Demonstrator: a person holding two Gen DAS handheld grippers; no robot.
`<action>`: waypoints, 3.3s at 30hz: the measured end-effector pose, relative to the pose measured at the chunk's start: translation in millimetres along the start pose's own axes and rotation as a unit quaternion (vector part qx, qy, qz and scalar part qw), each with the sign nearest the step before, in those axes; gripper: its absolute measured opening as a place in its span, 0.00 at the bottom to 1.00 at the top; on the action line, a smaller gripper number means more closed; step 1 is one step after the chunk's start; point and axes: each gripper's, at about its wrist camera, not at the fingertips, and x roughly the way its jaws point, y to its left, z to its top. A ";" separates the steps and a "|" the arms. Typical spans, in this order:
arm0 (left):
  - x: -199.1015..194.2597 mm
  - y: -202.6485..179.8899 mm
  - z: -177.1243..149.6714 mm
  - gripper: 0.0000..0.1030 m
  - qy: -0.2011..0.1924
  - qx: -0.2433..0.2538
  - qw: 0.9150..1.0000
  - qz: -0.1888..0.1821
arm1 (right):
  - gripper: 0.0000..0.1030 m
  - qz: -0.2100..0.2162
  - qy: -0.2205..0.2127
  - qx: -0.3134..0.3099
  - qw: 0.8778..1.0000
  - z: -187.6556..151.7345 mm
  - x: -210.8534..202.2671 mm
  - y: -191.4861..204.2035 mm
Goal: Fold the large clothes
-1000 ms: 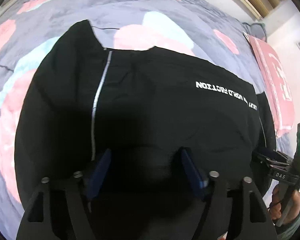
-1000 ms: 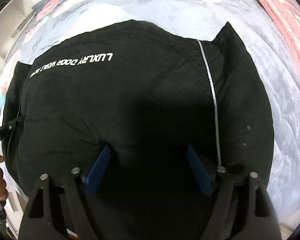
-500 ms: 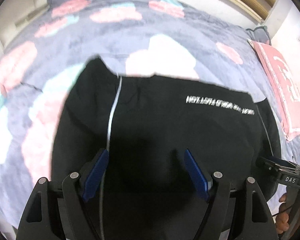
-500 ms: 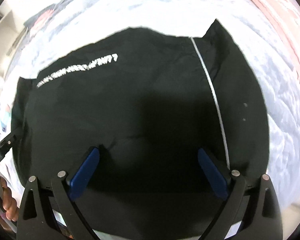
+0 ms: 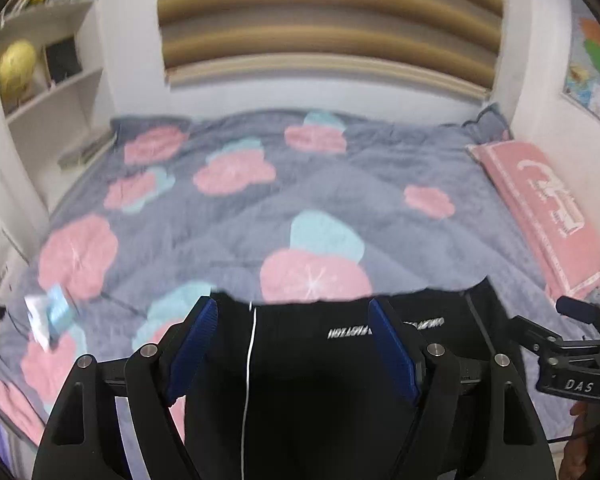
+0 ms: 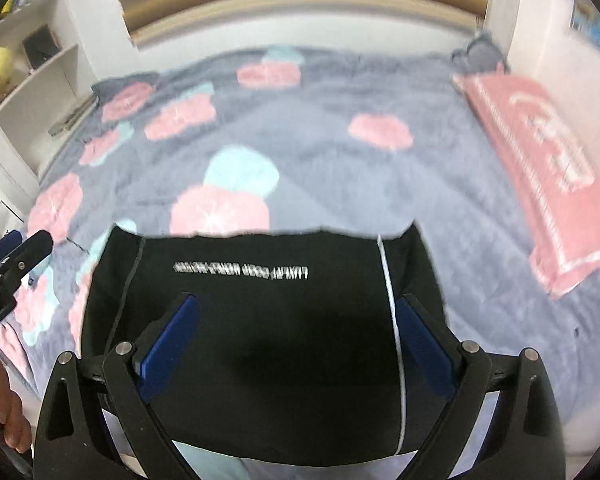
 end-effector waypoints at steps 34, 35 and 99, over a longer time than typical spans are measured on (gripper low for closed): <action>-14.1 -11.7 26.2 0.76 0.027 0.015 0.999 0.012 | 0.97 -0.007 0.056 0.000 0.998 17.3 5.1 27.0; -13.5 -11.4 25.8 0.76 0.028 0.014 0.999 0.015 | 0.97 -0.005 0.059 -0.003 0.998 16.9 6.4 27.8; 28.3 -12.7 1.0 0.76 0.089 0.025 0.995 0.042 | 0.97 0.001 0.118 -0.002 0.993 -4.4 38.2 24.9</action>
